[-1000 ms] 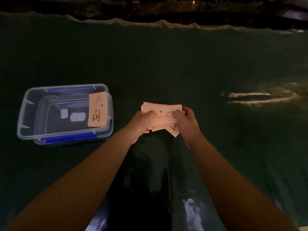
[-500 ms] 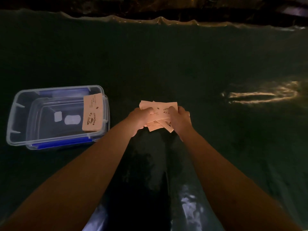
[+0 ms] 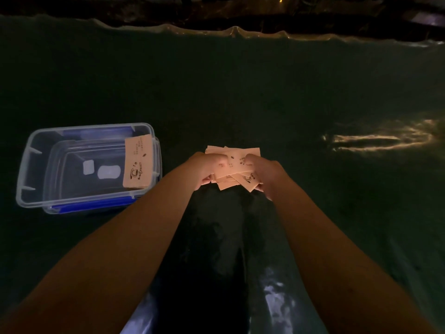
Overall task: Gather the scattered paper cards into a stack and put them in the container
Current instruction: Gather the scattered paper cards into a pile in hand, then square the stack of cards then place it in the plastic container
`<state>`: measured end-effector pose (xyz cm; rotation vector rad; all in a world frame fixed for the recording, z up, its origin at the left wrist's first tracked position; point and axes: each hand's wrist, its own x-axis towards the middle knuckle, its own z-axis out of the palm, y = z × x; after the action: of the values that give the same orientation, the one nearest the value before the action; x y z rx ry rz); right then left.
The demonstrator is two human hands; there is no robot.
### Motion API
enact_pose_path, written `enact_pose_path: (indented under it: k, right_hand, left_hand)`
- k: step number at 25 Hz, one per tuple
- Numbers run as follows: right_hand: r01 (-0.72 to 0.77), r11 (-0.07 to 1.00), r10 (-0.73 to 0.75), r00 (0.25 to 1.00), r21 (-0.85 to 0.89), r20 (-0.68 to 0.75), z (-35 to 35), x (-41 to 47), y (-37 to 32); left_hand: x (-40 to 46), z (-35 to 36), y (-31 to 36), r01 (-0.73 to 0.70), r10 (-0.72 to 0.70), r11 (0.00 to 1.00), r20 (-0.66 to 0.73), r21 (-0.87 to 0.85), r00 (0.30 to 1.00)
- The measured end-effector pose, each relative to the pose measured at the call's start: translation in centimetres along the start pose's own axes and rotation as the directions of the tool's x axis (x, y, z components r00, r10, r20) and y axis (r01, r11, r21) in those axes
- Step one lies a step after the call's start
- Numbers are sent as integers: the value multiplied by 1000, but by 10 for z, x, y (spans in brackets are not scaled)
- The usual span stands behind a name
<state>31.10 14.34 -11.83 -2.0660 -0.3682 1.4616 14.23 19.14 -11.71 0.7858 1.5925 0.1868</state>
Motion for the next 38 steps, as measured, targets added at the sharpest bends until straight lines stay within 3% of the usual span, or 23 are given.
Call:
enact_pose_path:
  k: [9,15,21,25,31,36,38]
  right_hand:
    - [-14,999,10,990,32,137,-5,1,9]
    - [197,979,-203,952,47,228,-11,-18,43]
    - [450,893,-441,878,-7,183,-6,-36,75]
    - [471,882,-469,867,34,168,0,-39,91]
    - [507,862,-503,856,-5,120,11,-44,111]
    - [531,847,-530,841,24,105,13,-45,113]
    - [529,841,-539,837,115,97,19,-48,116]
  left_hand:
    - [-6,0,-11,-5,11,999,119,-53,993]
    - [-17,-7,-42,-284,281,959,136,6,950]
    - [-26,-22,-76,-481,471,874,116,70,874]
    - [-29,-17,-92,-521,520,854,75,-5,851]
    - [-31,3,-115,-542,534,839,-111,-54,838]
    - [-30,1,-126,-548,548,814,-58,-192,835]
    - [-33,8,-124,-555,555,787,-83,-270,828]
